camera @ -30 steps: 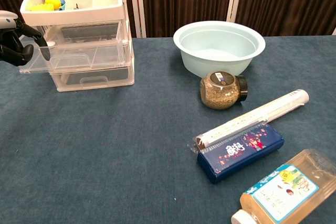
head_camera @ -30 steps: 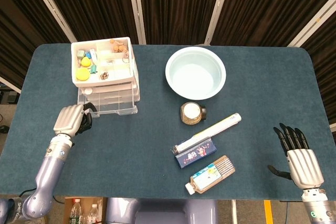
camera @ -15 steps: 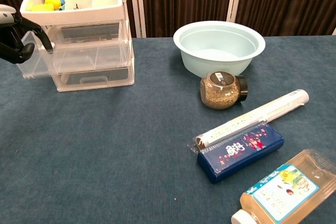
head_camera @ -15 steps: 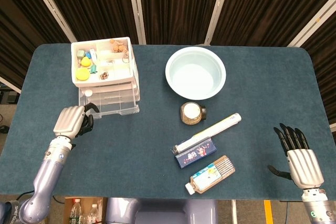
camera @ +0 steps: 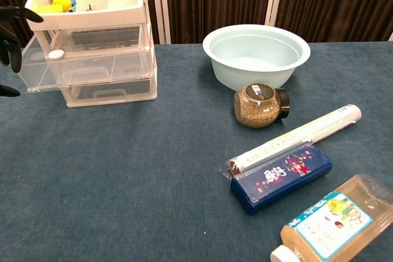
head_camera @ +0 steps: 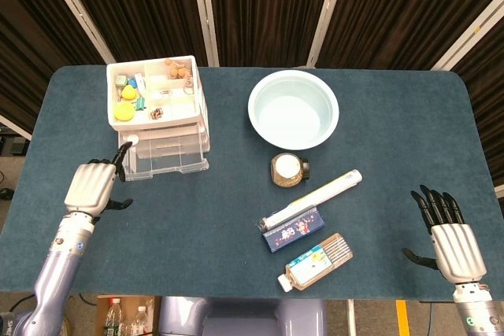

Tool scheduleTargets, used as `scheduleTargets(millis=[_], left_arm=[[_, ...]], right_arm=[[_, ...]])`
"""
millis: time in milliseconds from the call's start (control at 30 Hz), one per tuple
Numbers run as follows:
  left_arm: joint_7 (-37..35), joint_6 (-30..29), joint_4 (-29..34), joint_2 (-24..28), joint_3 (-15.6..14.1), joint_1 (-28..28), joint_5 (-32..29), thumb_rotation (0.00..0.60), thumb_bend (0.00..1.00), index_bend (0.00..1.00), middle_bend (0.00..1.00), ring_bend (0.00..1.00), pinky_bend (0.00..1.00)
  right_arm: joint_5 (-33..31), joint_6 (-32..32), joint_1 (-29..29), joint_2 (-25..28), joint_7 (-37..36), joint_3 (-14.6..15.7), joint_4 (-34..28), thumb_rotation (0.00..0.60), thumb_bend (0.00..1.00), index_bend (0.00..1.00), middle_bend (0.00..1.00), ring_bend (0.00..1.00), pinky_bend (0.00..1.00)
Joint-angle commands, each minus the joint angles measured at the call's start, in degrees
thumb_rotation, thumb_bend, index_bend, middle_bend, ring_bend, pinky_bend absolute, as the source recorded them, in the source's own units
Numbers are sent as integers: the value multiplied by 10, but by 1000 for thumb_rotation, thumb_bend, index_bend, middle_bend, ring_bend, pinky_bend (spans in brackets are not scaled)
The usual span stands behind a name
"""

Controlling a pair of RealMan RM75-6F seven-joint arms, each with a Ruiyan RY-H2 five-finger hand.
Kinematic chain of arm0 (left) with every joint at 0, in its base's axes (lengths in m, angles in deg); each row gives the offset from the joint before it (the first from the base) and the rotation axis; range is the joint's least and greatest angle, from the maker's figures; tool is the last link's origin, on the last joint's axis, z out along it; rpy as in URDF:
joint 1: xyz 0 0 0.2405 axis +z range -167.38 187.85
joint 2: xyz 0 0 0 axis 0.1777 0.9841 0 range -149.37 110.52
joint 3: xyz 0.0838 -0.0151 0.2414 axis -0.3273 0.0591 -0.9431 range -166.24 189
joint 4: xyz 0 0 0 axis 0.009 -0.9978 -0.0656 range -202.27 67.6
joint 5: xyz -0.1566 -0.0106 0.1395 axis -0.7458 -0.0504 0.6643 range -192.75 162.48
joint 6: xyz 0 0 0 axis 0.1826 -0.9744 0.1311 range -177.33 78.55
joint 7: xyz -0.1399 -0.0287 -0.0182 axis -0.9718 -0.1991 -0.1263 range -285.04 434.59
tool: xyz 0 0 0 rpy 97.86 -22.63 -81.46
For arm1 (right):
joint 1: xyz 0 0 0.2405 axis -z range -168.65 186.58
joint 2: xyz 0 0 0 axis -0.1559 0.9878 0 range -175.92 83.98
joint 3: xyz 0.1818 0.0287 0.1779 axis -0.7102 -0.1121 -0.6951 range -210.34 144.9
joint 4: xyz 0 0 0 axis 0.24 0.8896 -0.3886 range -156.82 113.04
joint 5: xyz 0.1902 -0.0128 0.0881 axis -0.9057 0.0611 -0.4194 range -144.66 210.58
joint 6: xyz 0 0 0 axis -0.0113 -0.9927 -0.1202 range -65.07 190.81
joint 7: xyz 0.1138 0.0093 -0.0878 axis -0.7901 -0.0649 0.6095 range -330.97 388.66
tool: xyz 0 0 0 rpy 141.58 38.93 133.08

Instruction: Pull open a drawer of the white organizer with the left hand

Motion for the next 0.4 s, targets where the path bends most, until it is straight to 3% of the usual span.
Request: scheduleTargets(millis=[33, 233, 400], left_arm=[[-28, -48, 0, 31, -57, 56, 110, 600, 0, 29, 34, 3, 175], [-68, -130, -114, 26, -125, 135, 258, 600, 0, 13, 0, 0, 91], [-107, -156, -199, 18, -154, 188, 283, 600, 0, 0, 0, 0, 53]], right_arm=[[0, -1, 0, 0, 0, 0, 0, 600, 68, 0, 0, 0, 0], [1, -1, 0, -3, 8, 0, 1, 600, 68, 0, 0, 0, 0], [3, -1, -1, -8, 17, 0, 3, 600, 68, 0, 0, 0, 0]])
